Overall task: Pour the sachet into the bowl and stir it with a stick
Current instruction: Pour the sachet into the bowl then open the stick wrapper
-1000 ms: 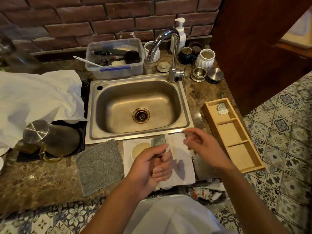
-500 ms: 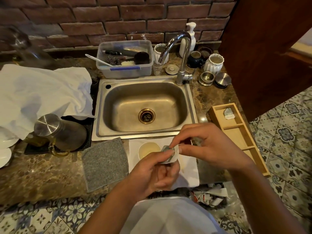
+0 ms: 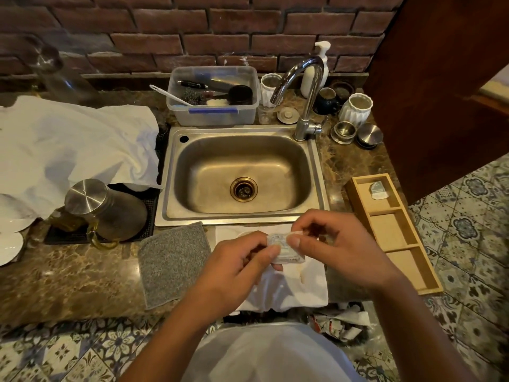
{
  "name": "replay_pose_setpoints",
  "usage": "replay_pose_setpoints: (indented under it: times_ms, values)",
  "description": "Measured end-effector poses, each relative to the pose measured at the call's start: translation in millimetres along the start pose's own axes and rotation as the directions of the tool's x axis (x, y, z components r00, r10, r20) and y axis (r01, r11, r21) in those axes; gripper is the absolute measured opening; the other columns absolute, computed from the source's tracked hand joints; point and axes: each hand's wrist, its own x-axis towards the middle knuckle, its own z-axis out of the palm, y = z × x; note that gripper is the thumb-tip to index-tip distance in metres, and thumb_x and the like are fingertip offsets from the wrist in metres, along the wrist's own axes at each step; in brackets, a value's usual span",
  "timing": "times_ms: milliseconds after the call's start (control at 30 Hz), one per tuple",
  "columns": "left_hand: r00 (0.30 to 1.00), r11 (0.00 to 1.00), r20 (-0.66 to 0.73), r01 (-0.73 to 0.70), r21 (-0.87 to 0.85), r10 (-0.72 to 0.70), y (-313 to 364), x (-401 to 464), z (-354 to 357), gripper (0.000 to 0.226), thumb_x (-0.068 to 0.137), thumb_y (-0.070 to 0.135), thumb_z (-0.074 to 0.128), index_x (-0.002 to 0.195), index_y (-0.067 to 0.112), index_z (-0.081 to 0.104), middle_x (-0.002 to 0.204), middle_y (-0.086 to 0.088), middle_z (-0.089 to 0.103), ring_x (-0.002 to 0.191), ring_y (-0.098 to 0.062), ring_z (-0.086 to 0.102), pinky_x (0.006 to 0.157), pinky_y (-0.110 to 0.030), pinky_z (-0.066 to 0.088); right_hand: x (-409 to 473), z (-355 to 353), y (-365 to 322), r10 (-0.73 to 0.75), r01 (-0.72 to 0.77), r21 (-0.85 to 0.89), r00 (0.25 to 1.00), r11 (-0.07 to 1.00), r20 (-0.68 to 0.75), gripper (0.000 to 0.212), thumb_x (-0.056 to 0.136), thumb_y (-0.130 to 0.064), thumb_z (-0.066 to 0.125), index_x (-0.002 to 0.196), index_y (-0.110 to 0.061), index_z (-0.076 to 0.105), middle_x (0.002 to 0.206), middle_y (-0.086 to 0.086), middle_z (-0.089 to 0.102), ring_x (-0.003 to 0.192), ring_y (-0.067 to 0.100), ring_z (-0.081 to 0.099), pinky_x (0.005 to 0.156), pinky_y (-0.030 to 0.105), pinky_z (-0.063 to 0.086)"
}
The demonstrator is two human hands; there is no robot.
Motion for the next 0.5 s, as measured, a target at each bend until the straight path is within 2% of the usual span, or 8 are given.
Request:
replay_pose_setpoints:
  times_ms: [33,133,167,233,300,333,400,500]
  values:
    - [1.0,0.999,-0.017,0.023,-0.026,-0.023,-2,-1,1,0.025,0.101,0.04,0.056,0.083,0.026,0.065,0.06,0.017,0.064,0.054,-0.004,0.056,0.055,-0.021,0.042,0,7,3,0.043,-0.043,0.02,0.999,0.999,0.001,0.01,0.091,-0.029,0.072,0.093,-0.019,0.073,0.081,0.001,0.069,0.077,0.019,0.064,0.068,0.034,0.053]
    - [0.995,0.994,-0.049,0.085,-0.065,-0.088,-11,-6,5,0.02,0.1,0.027,0.057,0.08,0.031,0.062,0.057,0.022,0.064,0.052,0.004,0.056,0.054,-0.013,0.039,-2,29,19,0.134,-0.135,0.016,0.99,0.991,0.053,0.034,0.09,-0.046,0.067,0.087,-0.012,0.07,0.076,0.009,0.068,0.073,0.03,0.064,0.067,0.046,0.052]
    - [0.992,0.991,-0.053,0.108,-0.083,-0.112,-16,-7,5,0.023,0.1,0.023,0.058,0.079,0.032,0.061,0.056,0.021,0.065,0.052,0.005,0.058,0.054,-0.012,0.039,-3,36,23,0.159,-0.161,0.013,0.985,0.987,0.068,0.036,0.092,-0.047,0.065,0.083,-0.012,0.069,0.074,0.008,0.069,0.07,0.028,0.064,0.065,0.045,0.052]
    - [0.985,0.979,-0.049,0.156,-0.133,-0.164,-30,-11,7,0.026,0.101,0.022,0.059,0.076,0.031,0.061,0.056,0.015,0.066,0.05,0.005,0.057,0.053,-0.014,0.04,-5,47,32,0.21,-0.21,-0.006,0.974,0.978,0.084,0.032,0.097,-0.04,0.064,0.075,-0.016,0.068,0.067,0.0,0.069,0.061,0.013,0.061,0.059,0.03,0.048]
    - [0.974,0.962,-0.024,0.218,-0.163,-0.224,-46,-14,9,0.027,0.1,0.03,0.06,0.074,0.029,0.062,0.06,0.006,0.069,0.05,0.0,0.054,0.053,-0.022,0.041,-6,58,40,0.279,-0.281,0.005,0.955,0.96,0.097,0.03,0.099,-0.031,0.063,0.074,-0.016,0.068,0.062,-0.009,0.066,0.058,-0.001,0.057,0.057,0.015,0.044]
    - [0.966,0.951,-0.001,0.256,-0.174,-0.26,-54,-16,10,0.028,0.1,0.034,0.059,0.074,0.025,0.064,0.063,0.001,0.071,0.05,-0.006,0.053,0.053,-0.026,0.042,-6,64,44,0.315,-0.319,0.027,0.943,0.947,0.106,0.029,0.099,-0.029,0.062,0.075,-0.013,0.068,0.062,-0.009,0.065,0.057,-0.003,0.056,0.057,0.013,0.044]
    - [0.948,0.923,0.039,0.317,-0.216,-0.317,-66,-19,12,0.032,0.099,0.038,0.058,0.078,0.015,0.064,0.067,-0.004,0.072,0.051,-0.014,0.052,0.054,-0.032,0.043,-5,74,52,0.353,-0.363,0.08,0.928,0.928,0.119,0.03,0.1,-0.025,0.062,0.078,-0.005,0.067,0.063,-0.004,0.063,0.057,-0.001,0.056,0.058,0.013,0.045]
    - [0.923,0.893,0.052,0.383,-0.236,-0.382,-81,-22,14,0.035,0.101,0.033,0.059,0.073,0.011,0.062,0.063,-0.004,0.07,0.049,-0.012,0.051,0.053,-0.029,0.043,-4,90,64,0.355,-0.366,0.123,0.929,0.922,0.105,0.034,0.101,-0.023,0.061,0.079,0.002,0.065,0.064,0.008,0.06,0.058,0.006,0.054,0.059,0.02,0.045]
